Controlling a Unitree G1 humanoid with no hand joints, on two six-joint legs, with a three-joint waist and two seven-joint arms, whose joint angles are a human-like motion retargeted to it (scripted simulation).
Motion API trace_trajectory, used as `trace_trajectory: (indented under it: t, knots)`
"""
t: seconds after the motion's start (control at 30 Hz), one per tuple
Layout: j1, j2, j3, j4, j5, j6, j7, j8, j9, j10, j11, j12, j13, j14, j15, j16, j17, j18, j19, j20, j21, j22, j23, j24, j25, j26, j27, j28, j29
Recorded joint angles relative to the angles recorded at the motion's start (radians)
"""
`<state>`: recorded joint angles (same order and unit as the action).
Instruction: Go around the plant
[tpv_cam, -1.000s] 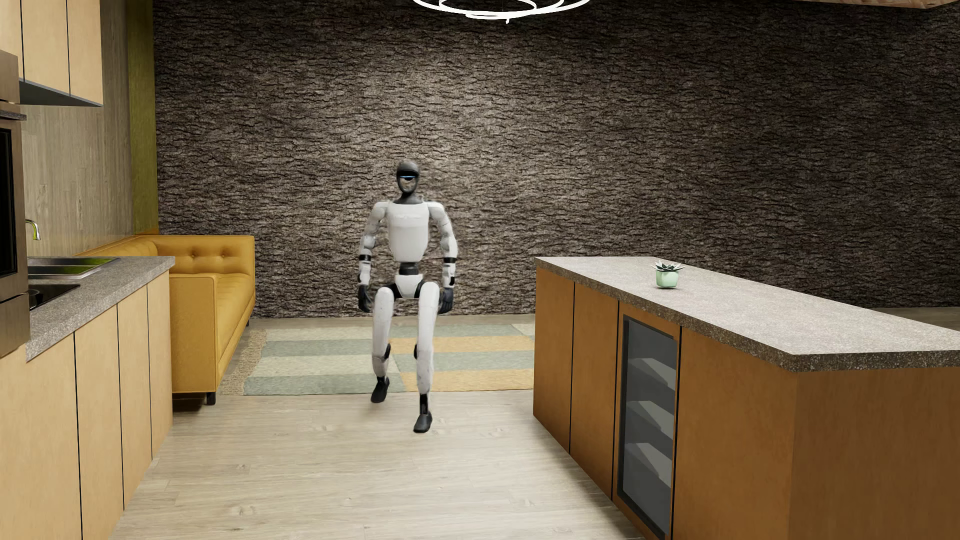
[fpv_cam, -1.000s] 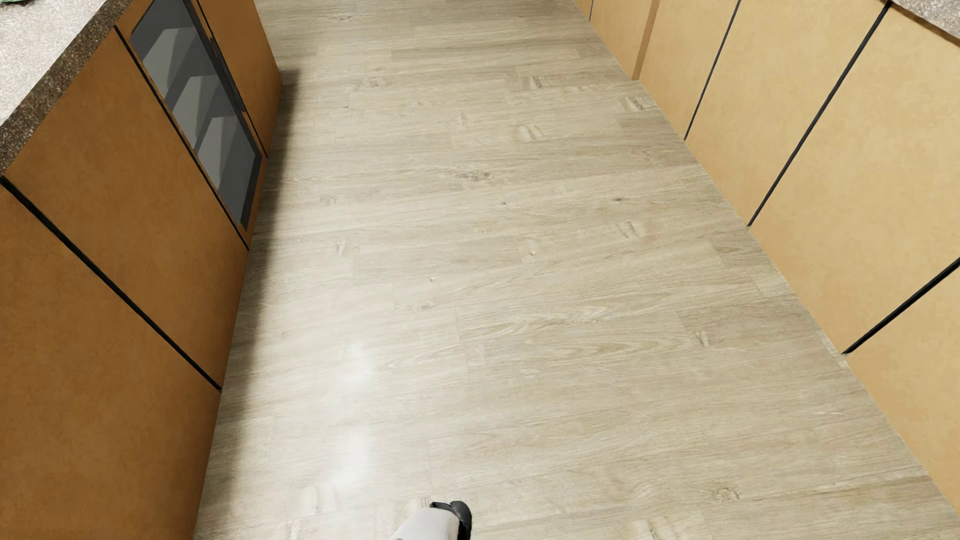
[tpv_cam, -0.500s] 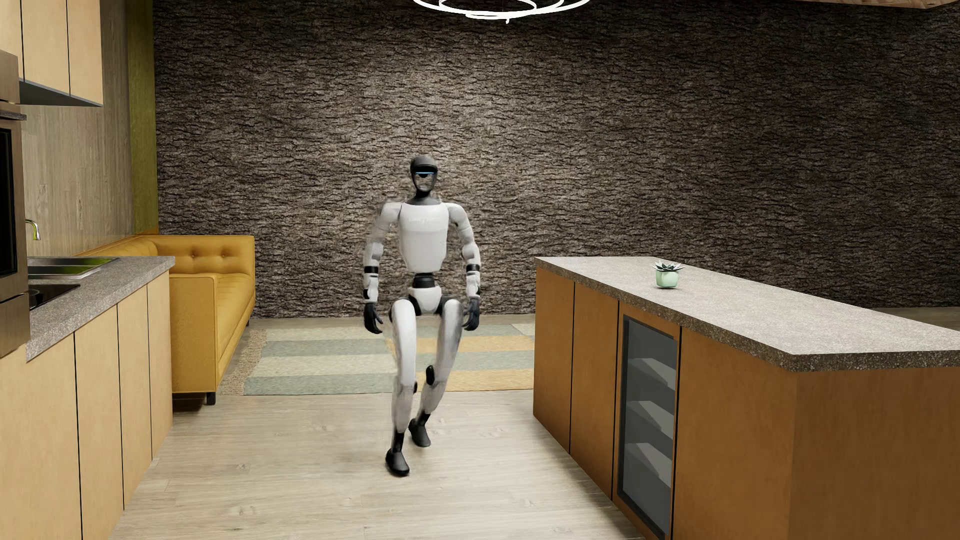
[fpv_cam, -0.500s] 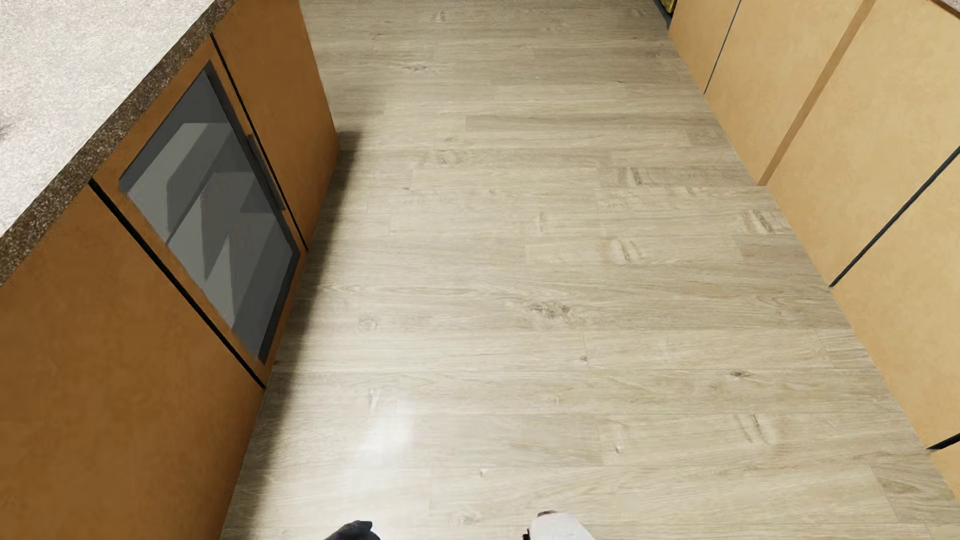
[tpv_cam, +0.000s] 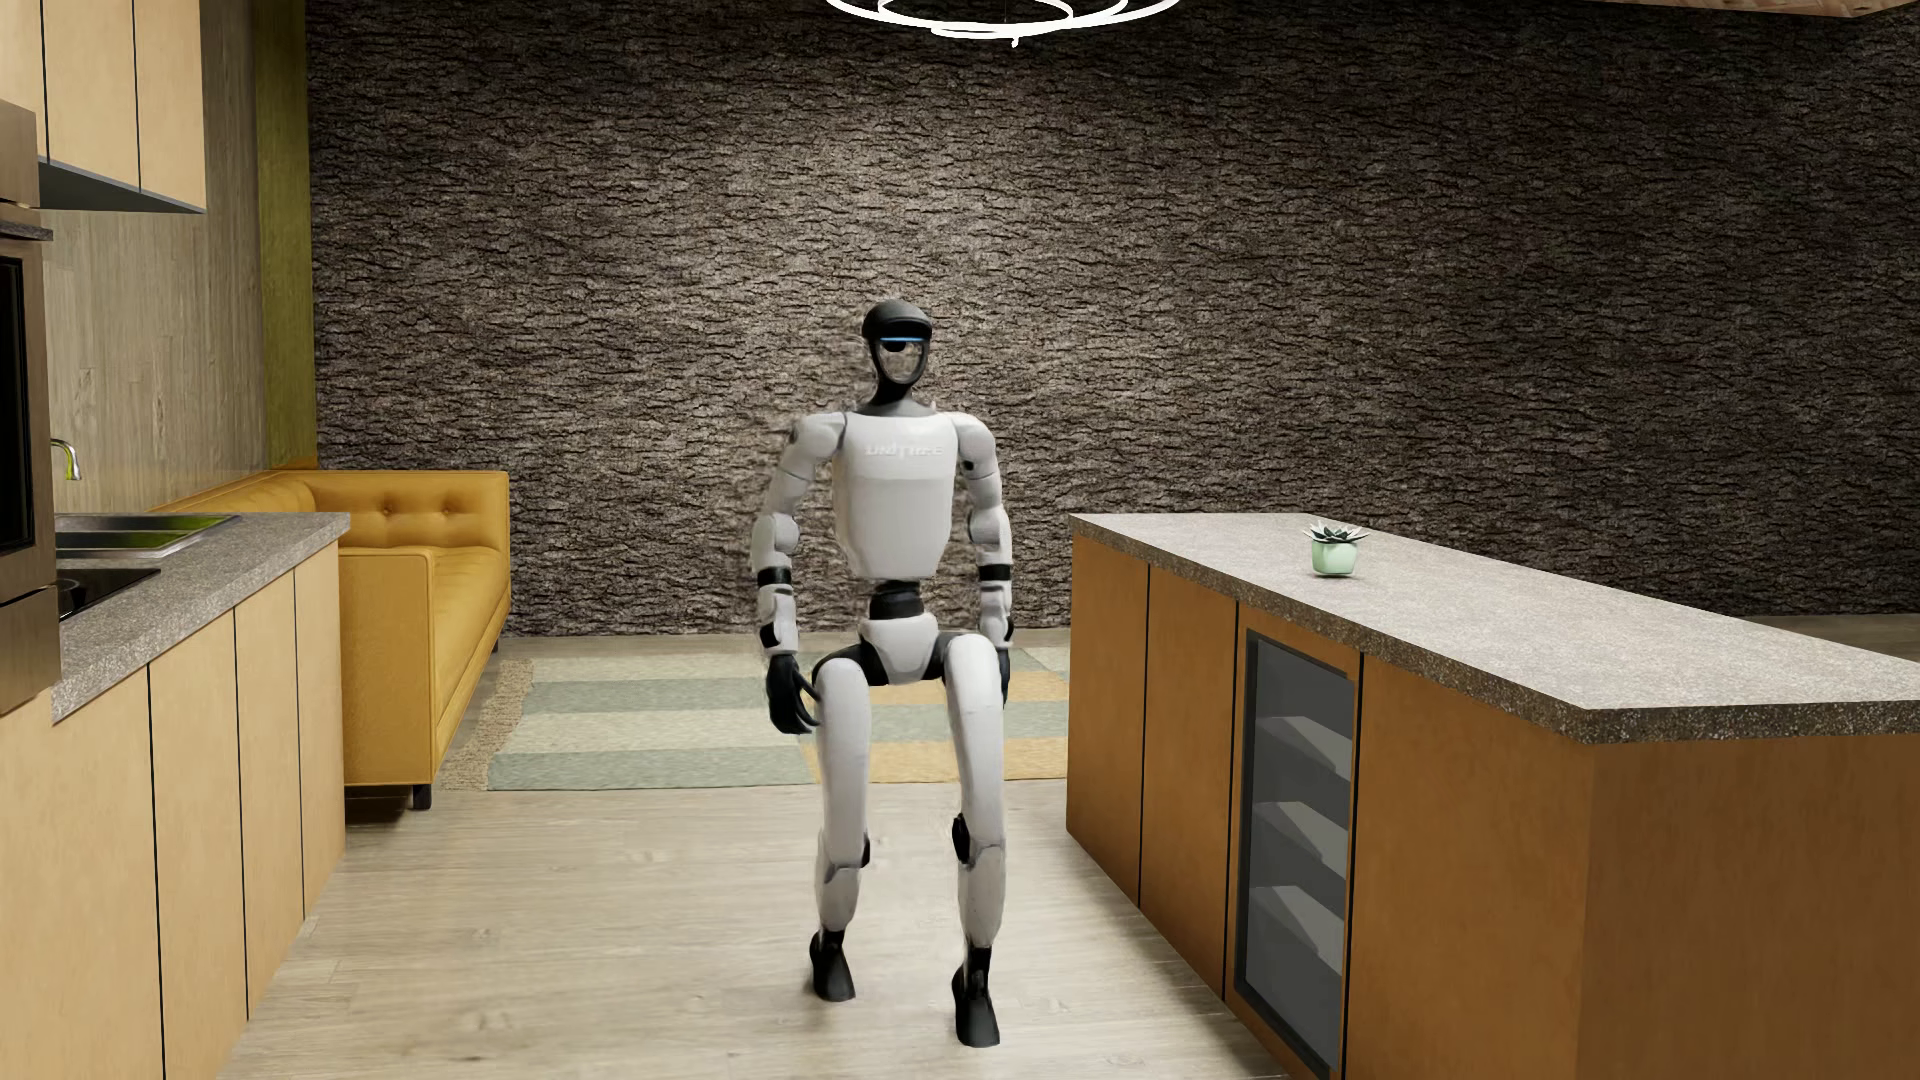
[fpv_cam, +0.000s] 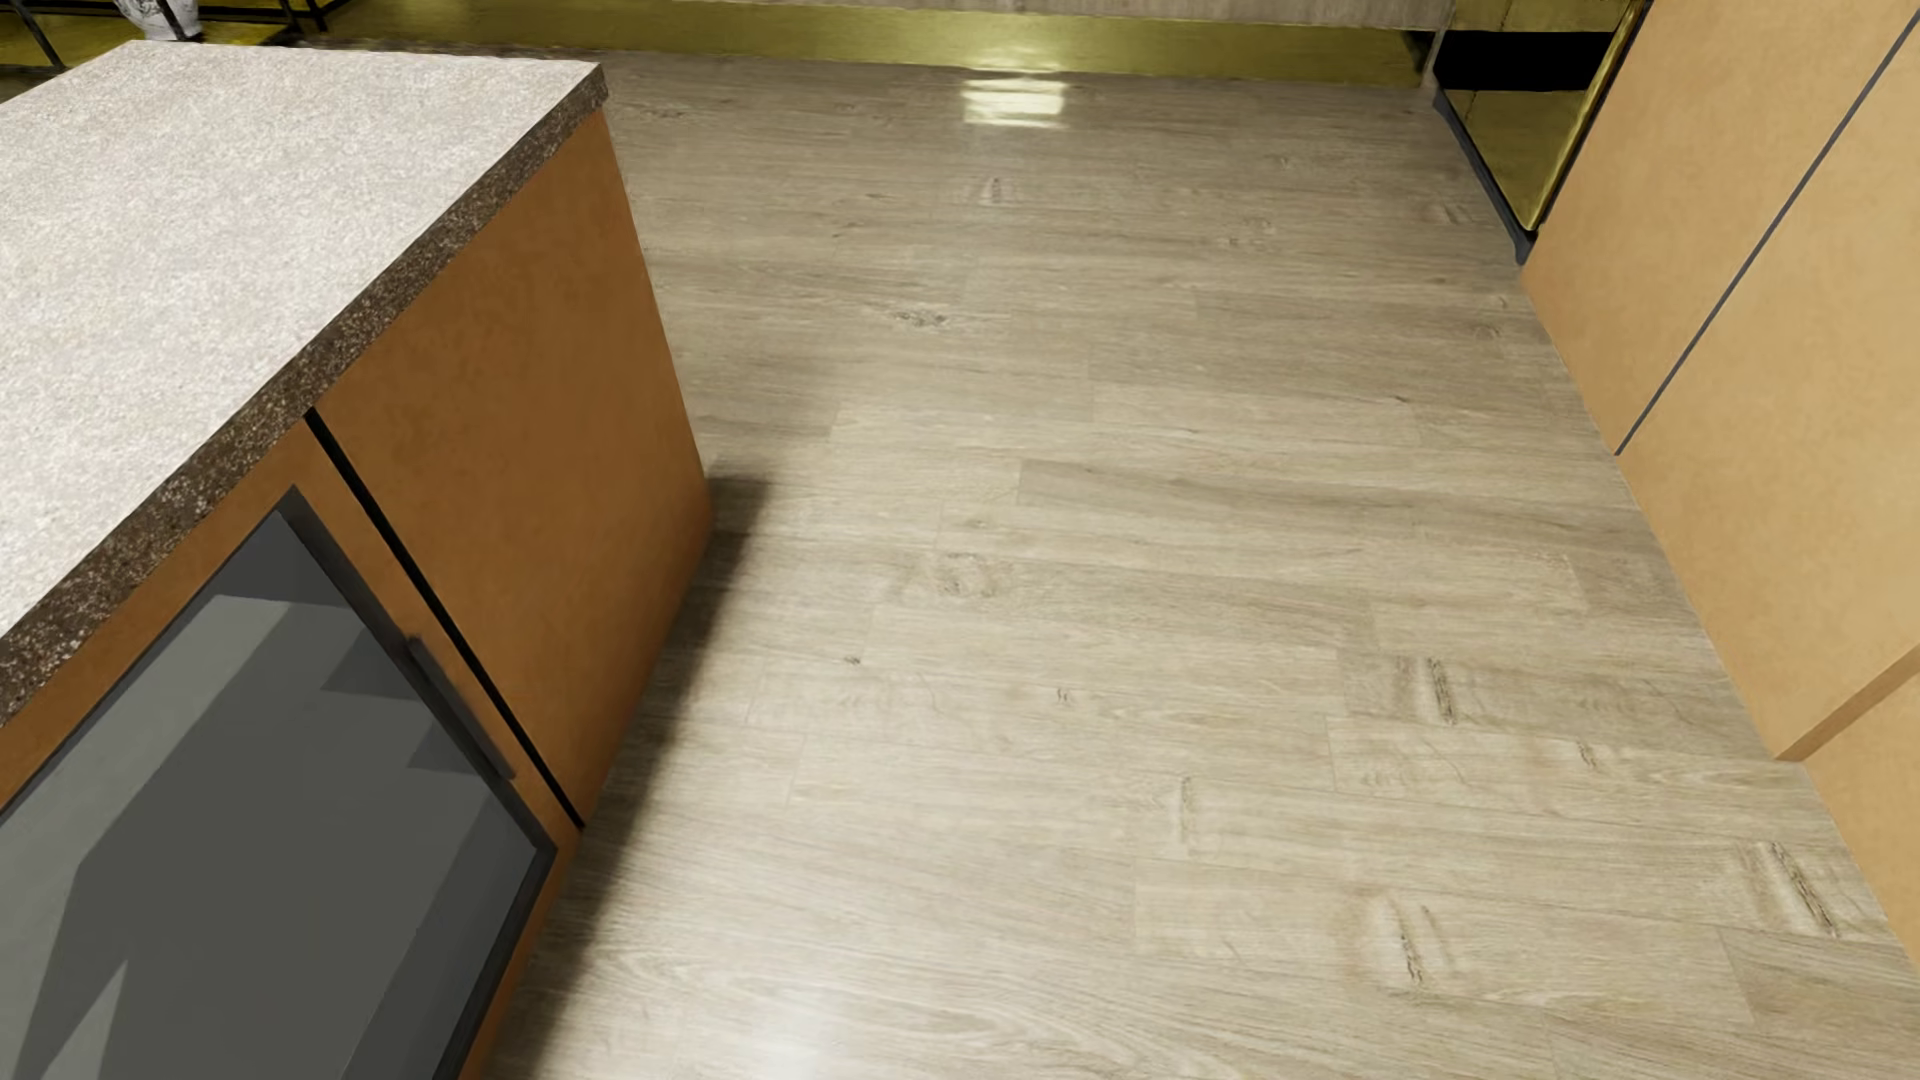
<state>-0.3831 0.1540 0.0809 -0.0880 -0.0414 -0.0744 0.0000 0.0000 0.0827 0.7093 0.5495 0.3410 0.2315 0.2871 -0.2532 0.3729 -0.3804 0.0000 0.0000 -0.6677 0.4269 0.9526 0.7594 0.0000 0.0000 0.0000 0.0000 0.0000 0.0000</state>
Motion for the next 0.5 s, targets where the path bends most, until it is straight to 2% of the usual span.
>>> trace_trajectory:
  t: [0.03, 0.07, 0.1, 0.13, 0.17, 0.2, 0.23, 0.27, 0.3, 0.33, 0.37, 0.43, 0.5]
  knots:
    - [-0.024, 0.047, 0.030, 0.013, 0.000, 0.004, 0.000, 0.000, -0.008, -0.180, -0.019, 0.024, -0.030, -0.210, -0.013, 0.002, -0.010, 0.000, 0.000, -0.004, -0.008, 0.007, -0.033, 0.000, 0.000, 0.000, 0.000, 0.000, 0.000]
    - [-0.043, 0.094, 0.052, 0.035, -0.005, 0.011, 0.000, 0.000, -0.017, -0.247, -0.021, 0.047, -0.055, -0.520, -0.019, 0.002, -0.019, 0.000, 0.000, -0.015, -0.027, 0.012, -0.067, 0.000, 0.000, 0.000, 0.000, 0.000, 0.000]
    - [-0.086, 0.095, 0.092, 0.054, -0.040, 0.004, 0.000, 0.000, -0.041, -0.236, 0.014, 0.058, -0.063, -0.650, -0.019, -0.009, -0.020, 0.000, 0.000, -0.007, -0.054, 0.051, -0.085, 0.000, 0.000, 0.000, 0.000, 0.000, 0.000]
    - [-0.124, 0.127, 0.114, 0.060, -0.059, 0.002, 0.000, 0.000, -0.039, -0.231, 0.039, 0.070, -0.061, -0.566, 0.019, -0.019, -0.011, 0.000, 0.000, 0.000, -0.087, 0.075, -0.088, 0.000, 0.000, 0.000, 0.000, 0.000, 0.000]
    - [-0.159, 0.142, 0.121, 0.044, -0.093, -0.014, 0.000, 0.000, -0.043, -0.176, 0.100, 0.082, -0.048, -0.317, 0.096, -0.027, 0.000, 0.000, 0.000, 0.007, -0.111, 0.096, -0.079, 0.000, 0.000, 0.000, 0.000, 0.000, 0.000]
    - [-0.180, 0.109, 0.098, -0.004, -0.132, -0.043, 0.000, 0.000, -0.057, -0.122, 0.217, 0.082, -0.033, -0.102, 0.221, -0.029, 0.013, 0.000, 0.000, -0.013, -0.118, 0.105, -0.056, 0.000, 0.000, 0.000, 0.000, 0.000, 0.000]
    - [-0.170, 0.066, 0.055, -0.061, -0.155, -0.064, 0.000, 0.000, -0.049, -0.028, 0.391, 0.074, -0.008, -0.033, 0.360, -0.027, 0.028, 0.000, 0.000, -0.036, -0.111, 0.113, -0.012, 0.000, 0.000, 0.000, 0.000, 0.000, 0.000]
    - [-0.114, -0.029, 0.029, -0.092, -0.165, -0.076, 0.000, 0.000, -0.035, 0.003, 0.583, 0.048, 0.003, -0.051, 0.414, -0.027, 0.039, 0.000, 0.000, -0.020, -0.097, 0.115, 0.029, 0.000, 0.000, 0.000, 0.000, 0.000, 0.000]
    - [-0.037, -0.141, 0.005, -0.131, -0.163, -0.075, 0.000, 0.000, -0.014, -0.004, 0.770, 0.017, 0.002, -0.079, 0.315, -0.030, 0.041, 0.000, 0.000, -0.002, -0.048, 0.100, 0.067, 0.000, 0.000, 0.000, 0.000, 0.000, 0.000]
    - [0.082, -0.238, -0.036, -0.141, -0.147, -0.064, 0.000, 0.000, 0.007, -0.059, 0.871, -0.021, 0.005, -0.143, 0.172, -0.028, 0.042, 0.000, 0.000, 0.015, -0.010, 0.077, 0.103, 0.000, 0.000, 0.000, 0.000, 0.000, 0.000]
    - [0.189, -0.323, -0.096, -0.141, -0.122, -0.042, 0.000, 0.000, 0.005, -0.112, 0.886, -0.054, 0.029, -0.219, 0.074, -0.027, 0.041, 0.000, 0.000, 0.040, 0.015, 0.049, 0.128, 0.000, 0.000, 0.000, 0.000, 0.000, 0.000]
    - [0.392, -0.448, -0.227, -0.103, -0.083, 0.006, 0.000, 0.000, 0.019, -0.215, 0.707, -0.101, 0.087, -0.359, 0.005, 0.004, 0.028, 0.000, 0.000, 0.092, 0.037, -0.110, 0.137, 0.000, 0.000, 0.000, 0.000, 0.000, 0.000]
    - [0.537, -0.516, -0.312, -0.066, -0.082, 0.028, 0.000, 0.000, 0.010, -0.278, 0.329, -0.178, 0.136, -0.504, 0.031, 0.023, 0.017, 0.000, 0.000, 0.144, 0.042, -0.216, 0.146, 0.000, 0.000, 0.000, 0.000, 0.000, 0.000]
